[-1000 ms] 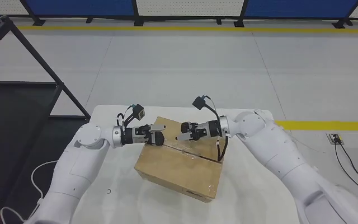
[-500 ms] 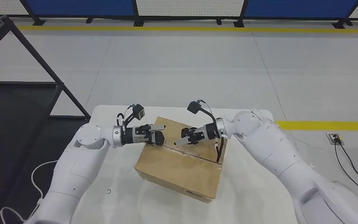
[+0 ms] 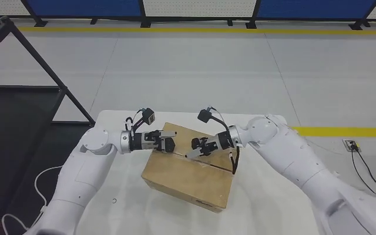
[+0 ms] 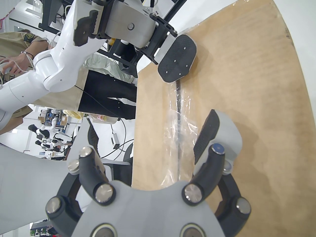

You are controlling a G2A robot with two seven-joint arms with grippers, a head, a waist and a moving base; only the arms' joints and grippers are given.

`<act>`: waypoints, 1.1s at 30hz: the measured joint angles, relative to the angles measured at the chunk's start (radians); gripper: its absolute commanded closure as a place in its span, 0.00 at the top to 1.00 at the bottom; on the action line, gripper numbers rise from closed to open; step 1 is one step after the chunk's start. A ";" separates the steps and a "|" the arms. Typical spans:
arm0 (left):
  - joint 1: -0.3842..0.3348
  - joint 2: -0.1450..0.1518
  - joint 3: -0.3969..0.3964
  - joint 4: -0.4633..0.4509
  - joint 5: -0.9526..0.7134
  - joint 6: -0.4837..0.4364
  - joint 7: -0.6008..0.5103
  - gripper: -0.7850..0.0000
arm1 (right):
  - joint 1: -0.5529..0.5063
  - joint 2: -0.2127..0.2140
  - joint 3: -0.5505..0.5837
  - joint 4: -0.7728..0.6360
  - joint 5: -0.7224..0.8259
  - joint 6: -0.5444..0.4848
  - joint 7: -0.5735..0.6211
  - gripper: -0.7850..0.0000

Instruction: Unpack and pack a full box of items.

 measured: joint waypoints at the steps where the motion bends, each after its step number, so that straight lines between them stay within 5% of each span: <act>1: -0.004 -0.002 0.006 -0.001 0.002 0.003 -0.005 1.00 | 0.000 0.010 -0.008 -0.010 0.008 -0.002 -0.002 1.00; 33: -0.121 -0.088 0.173 0.124 0.006 -0.002 -0.099 1.00 | 0.019 0.190 -0.162 -0.141 0.093 -0.130 -0.130 1.00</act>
